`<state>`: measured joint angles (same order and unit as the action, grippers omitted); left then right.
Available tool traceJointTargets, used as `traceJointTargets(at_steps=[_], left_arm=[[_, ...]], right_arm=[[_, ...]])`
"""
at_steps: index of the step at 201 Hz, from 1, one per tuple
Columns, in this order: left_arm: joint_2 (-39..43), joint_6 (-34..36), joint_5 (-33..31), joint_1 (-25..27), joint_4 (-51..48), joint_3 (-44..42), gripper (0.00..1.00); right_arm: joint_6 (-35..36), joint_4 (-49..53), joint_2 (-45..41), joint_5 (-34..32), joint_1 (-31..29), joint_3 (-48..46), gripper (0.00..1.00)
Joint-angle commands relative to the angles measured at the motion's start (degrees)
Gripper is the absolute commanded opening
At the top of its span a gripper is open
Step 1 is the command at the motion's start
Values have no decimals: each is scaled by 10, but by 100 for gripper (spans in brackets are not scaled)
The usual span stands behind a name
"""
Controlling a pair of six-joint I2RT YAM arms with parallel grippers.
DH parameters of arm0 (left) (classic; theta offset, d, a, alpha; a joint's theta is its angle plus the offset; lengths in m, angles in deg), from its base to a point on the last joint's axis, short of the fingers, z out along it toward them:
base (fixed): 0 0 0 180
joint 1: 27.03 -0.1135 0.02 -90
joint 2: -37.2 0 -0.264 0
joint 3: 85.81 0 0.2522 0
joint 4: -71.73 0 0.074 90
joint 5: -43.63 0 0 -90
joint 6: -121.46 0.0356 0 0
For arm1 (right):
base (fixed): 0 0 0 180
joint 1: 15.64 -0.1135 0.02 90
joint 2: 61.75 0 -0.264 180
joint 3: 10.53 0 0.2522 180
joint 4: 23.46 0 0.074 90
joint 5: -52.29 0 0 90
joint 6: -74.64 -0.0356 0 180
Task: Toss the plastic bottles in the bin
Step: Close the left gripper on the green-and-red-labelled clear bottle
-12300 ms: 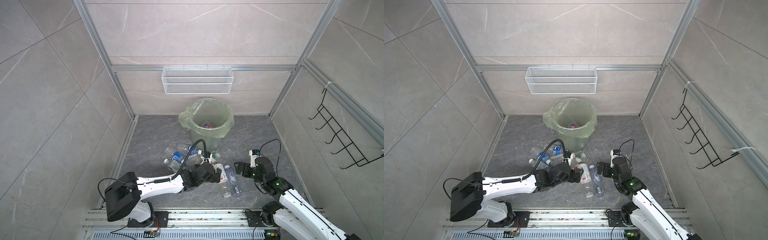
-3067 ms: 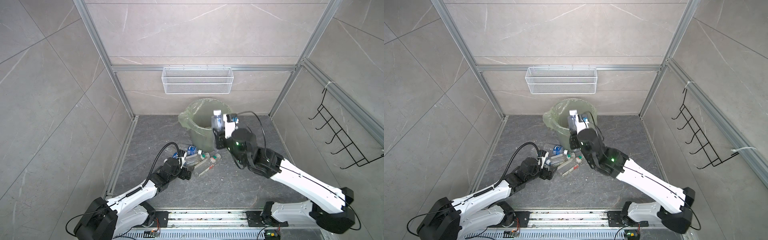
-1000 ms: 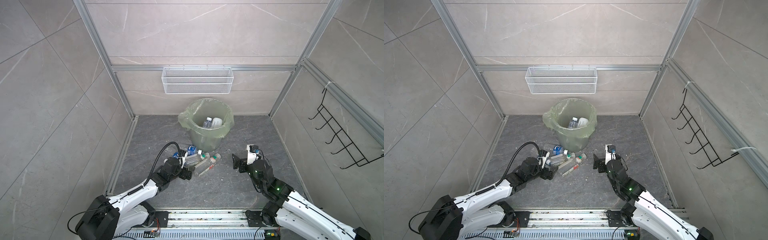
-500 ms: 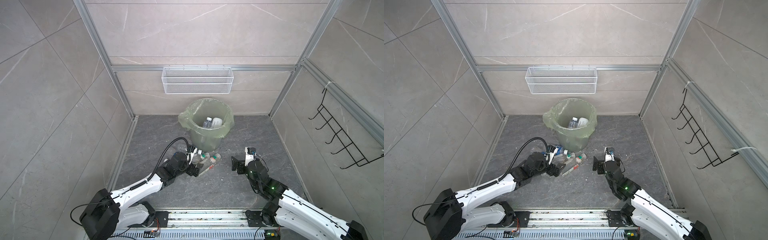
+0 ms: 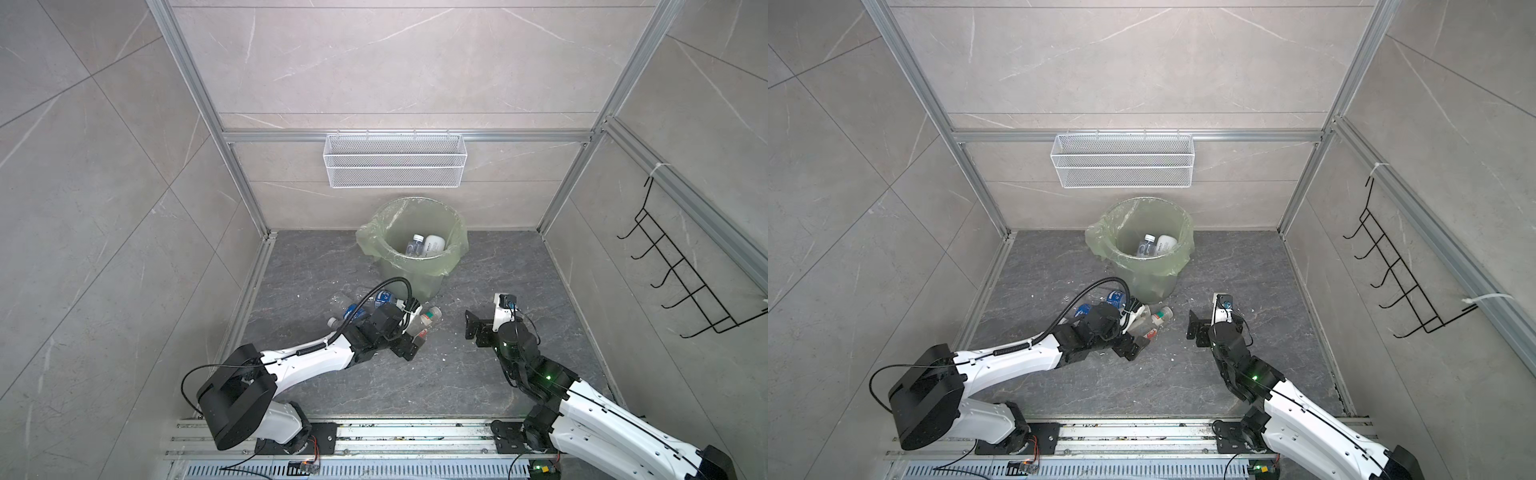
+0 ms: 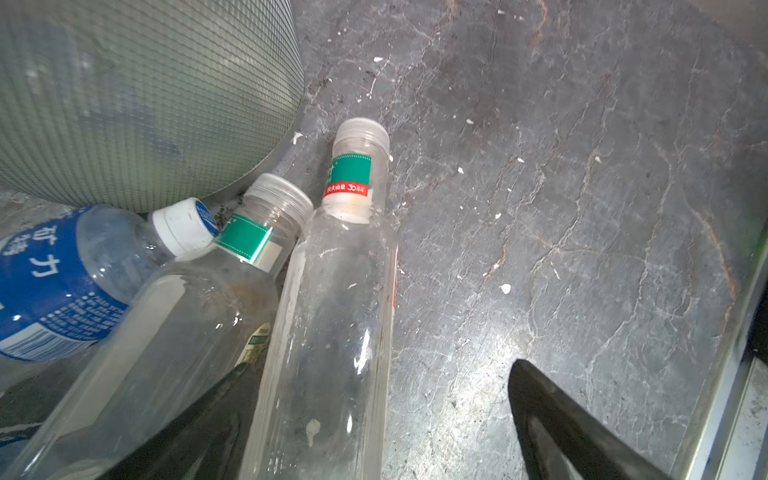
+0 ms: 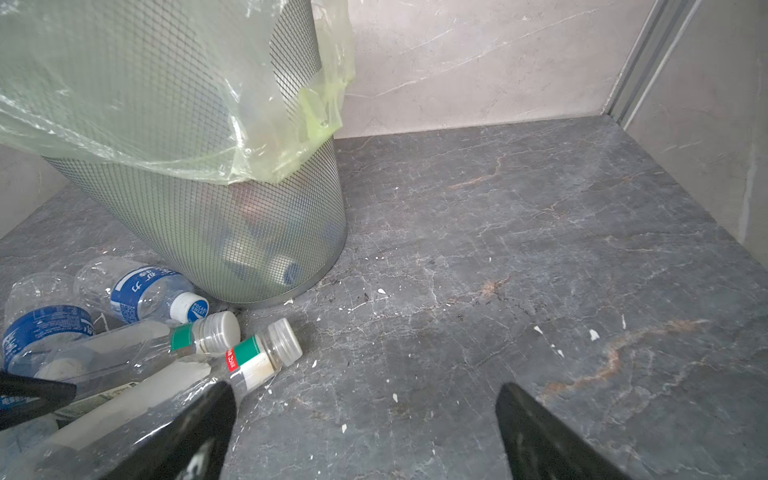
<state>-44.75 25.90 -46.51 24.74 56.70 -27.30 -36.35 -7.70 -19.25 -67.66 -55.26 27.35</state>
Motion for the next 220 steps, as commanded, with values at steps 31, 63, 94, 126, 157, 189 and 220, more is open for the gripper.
traceJointTargets(at_steps=[31,63,94,126,157,189,220], left_arm=[[-11,20,-19,2,34,-11,95],[-20,21,-27,2,31,-9,95],[-39,29,-49,2,16,0,95],[-70,34,-55,2,-3,23,92],[-74,34,-59,2,-6,25,91],[-83,32,-42,2,-9,31,90],[-94,31,-26,2,-9,38,87]], right_arm=[[-10,7,14,-20,0,20,100],[-10,6,26,-17,0,23,100],[-11,2,32,-17,1,23,100],[-16,-6,53,-10,2,27,100],[-17,-7,63,-5,2,30,100],[-16,-9,71,-8,4,30,100],[-16,-10,80,-11,6,33,100]])
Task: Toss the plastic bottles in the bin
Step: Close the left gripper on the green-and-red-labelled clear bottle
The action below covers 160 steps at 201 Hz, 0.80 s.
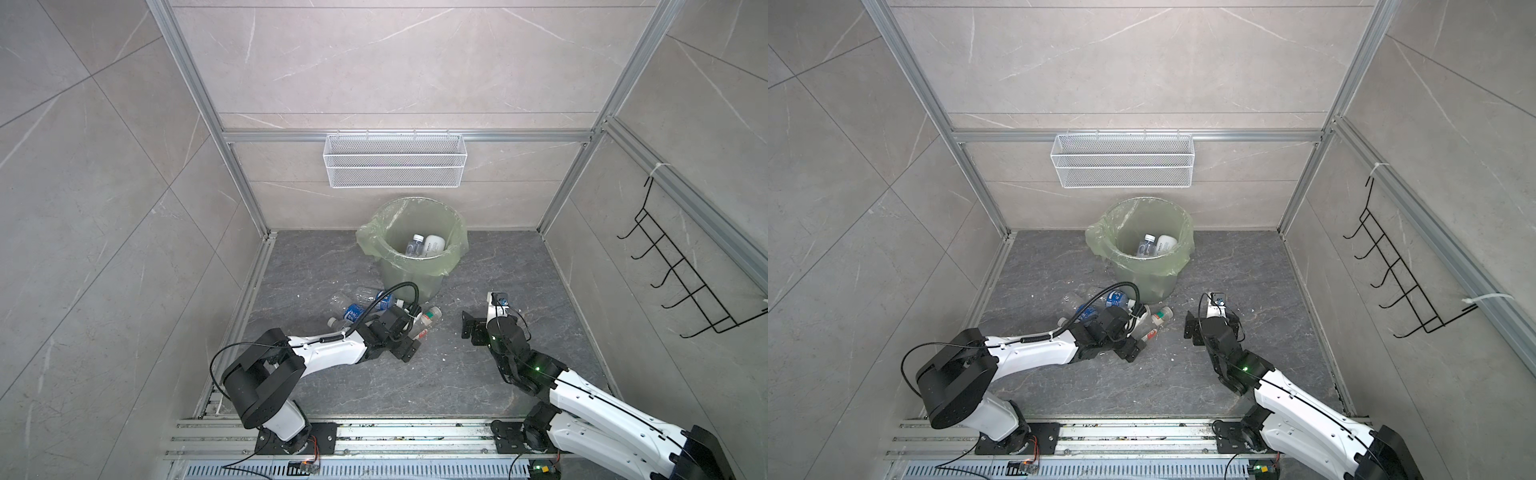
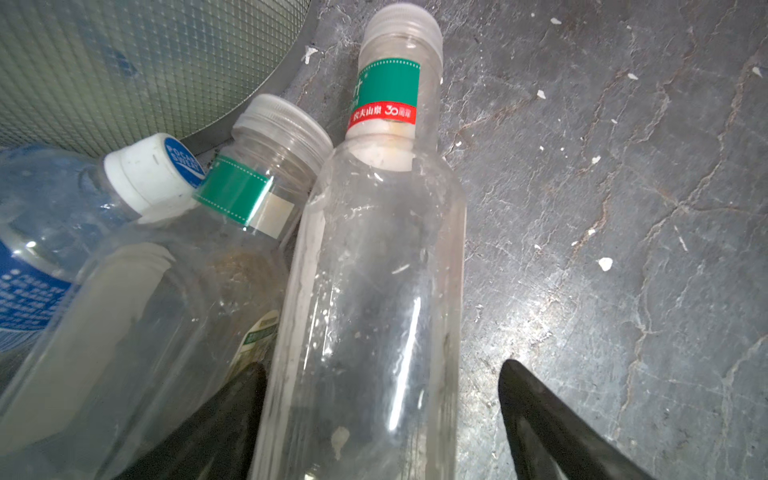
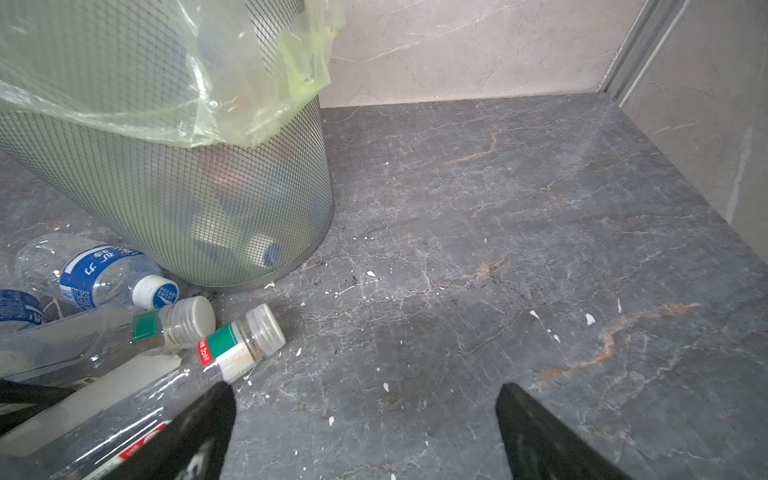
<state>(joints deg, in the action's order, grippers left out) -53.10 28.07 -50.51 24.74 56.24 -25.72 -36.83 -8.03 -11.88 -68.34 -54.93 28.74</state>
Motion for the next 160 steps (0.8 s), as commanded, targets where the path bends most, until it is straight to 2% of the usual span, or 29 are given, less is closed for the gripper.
traceJointTargets(at_steps=[1,32,126,160], left_arm=[[-11,9,14,2,-4,22,87],[-25,9,18,2,-12,32,81],[-47,10,11,4,-21,48,79],[-45,9,12,4,-19,47,69]], right_arm=[[-11,-7,6,-4,3,19,100],[-11,-7,7,-4,3,18,100],[-14,-14,28,0,7,23,100],[-14,-14,31,1,8,24,100]])
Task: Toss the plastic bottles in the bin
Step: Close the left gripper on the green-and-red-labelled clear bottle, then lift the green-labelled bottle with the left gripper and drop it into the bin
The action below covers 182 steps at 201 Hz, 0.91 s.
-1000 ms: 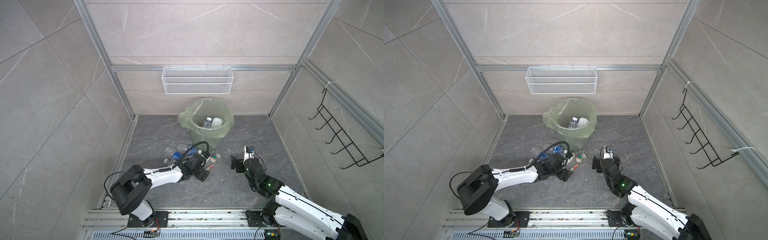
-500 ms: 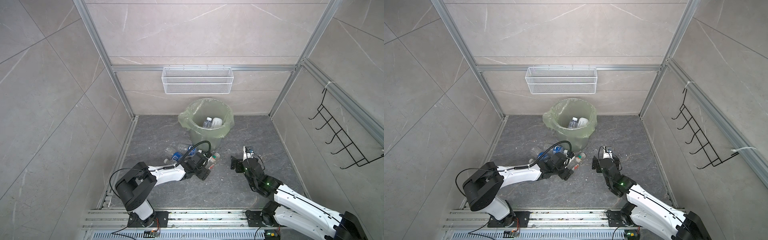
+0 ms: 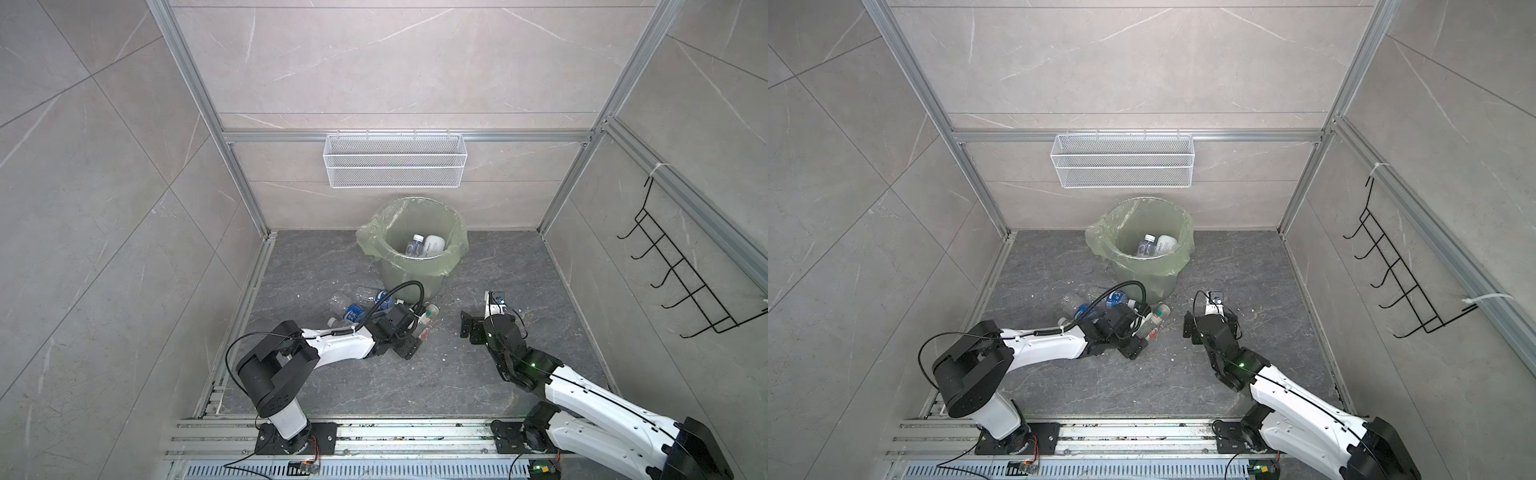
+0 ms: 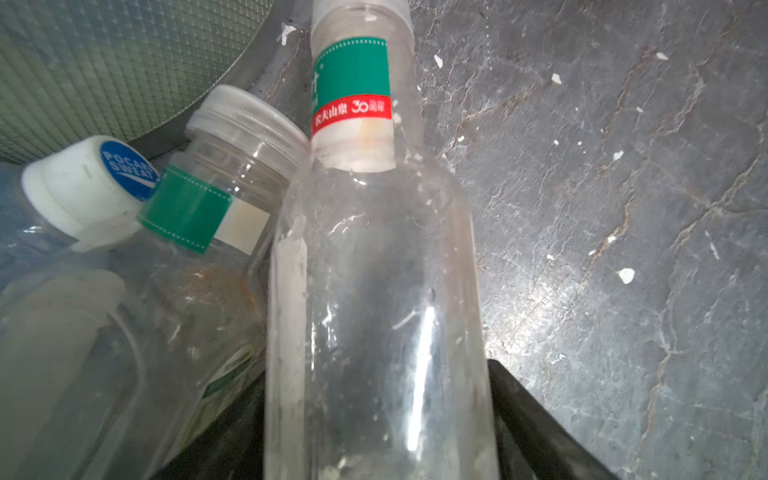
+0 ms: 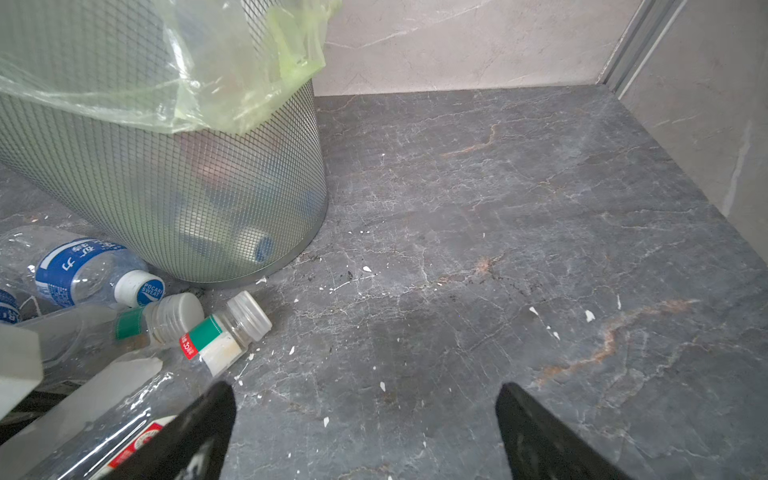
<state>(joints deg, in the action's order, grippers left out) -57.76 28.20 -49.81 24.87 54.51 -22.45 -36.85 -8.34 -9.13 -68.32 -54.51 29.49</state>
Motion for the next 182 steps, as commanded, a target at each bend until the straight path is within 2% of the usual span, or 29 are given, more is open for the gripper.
traceJointTargets(at_steps=[1,63,95,182], left_arm=[[2,8,5,3,-2,15,69],[19,1,3,5,11,2,61],[85,-11,12,6,63,-48,59],[246,-35,-18,7,99,-132,57]], right_arm=[[-14,-11,4,1,4,17,100],[-18,-5,7,3,5,20,100],[-21,-1,2,5,6,21,100],[-22,8,-23,8,8,17,100]])
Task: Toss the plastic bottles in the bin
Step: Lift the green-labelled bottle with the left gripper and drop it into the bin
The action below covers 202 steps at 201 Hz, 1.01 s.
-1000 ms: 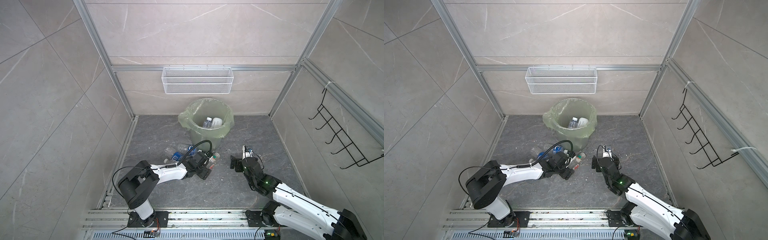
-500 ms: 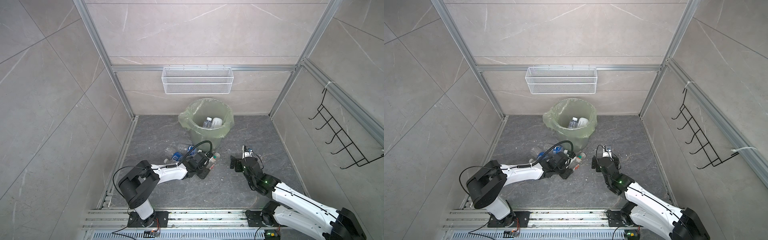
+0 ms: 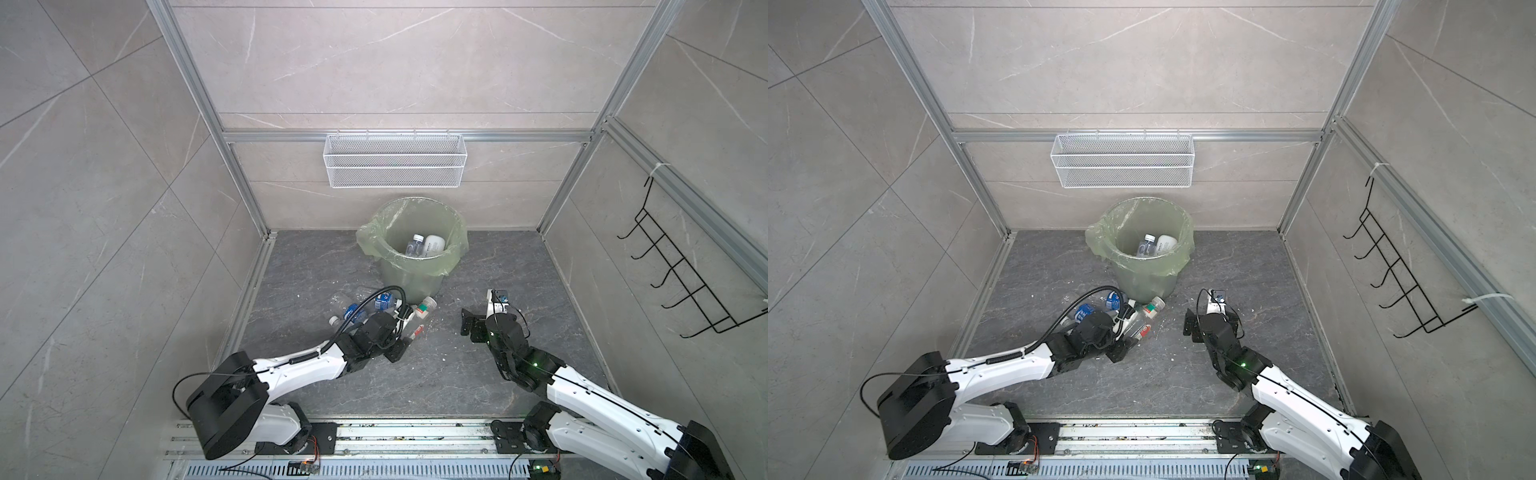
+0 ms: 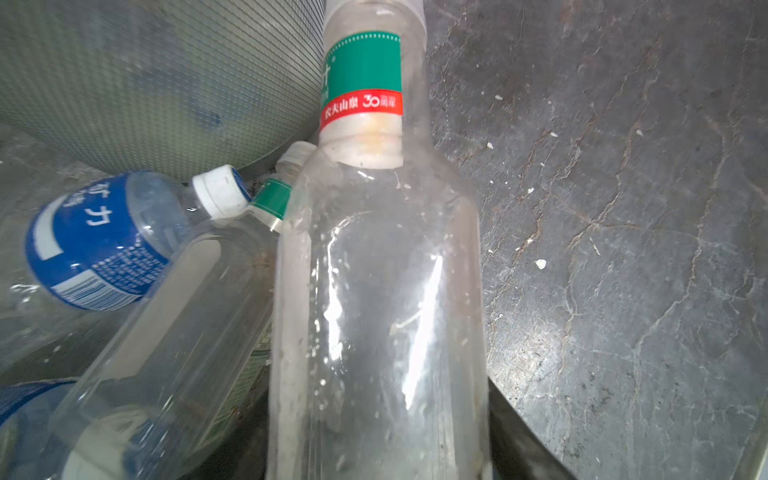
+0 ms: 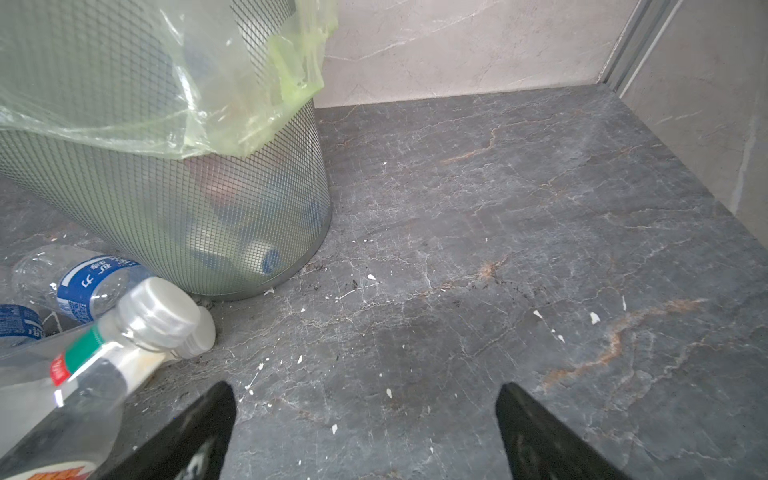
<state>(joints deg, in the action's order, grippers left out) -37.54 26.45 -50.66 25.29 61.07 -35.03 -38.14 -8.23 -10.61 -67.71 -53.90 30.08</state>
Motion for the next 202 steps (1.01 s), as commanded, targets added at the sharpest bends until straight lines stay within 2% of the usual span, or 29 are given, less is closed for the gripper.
traceJointTargets(at_steps=[1,58,145,170,202], left_arm=[[45,-17,-9,3,33,-7,57],[214,-56,-33,4,-8,-49,57],[483,-90,-115,6,-202,-51,57],[501,-89,-125,5,-214,-24,57],[421,-80,-127,5,-202,70,53]], right_arm=[[-9,7,-8,3,2,11,100],[-12,10,-11,12,3,12,100],[-12,12,-17,24,3,12,100],[-12,11,-16,27,3,13,100],[-14,16,-15,39,3,15,100]])
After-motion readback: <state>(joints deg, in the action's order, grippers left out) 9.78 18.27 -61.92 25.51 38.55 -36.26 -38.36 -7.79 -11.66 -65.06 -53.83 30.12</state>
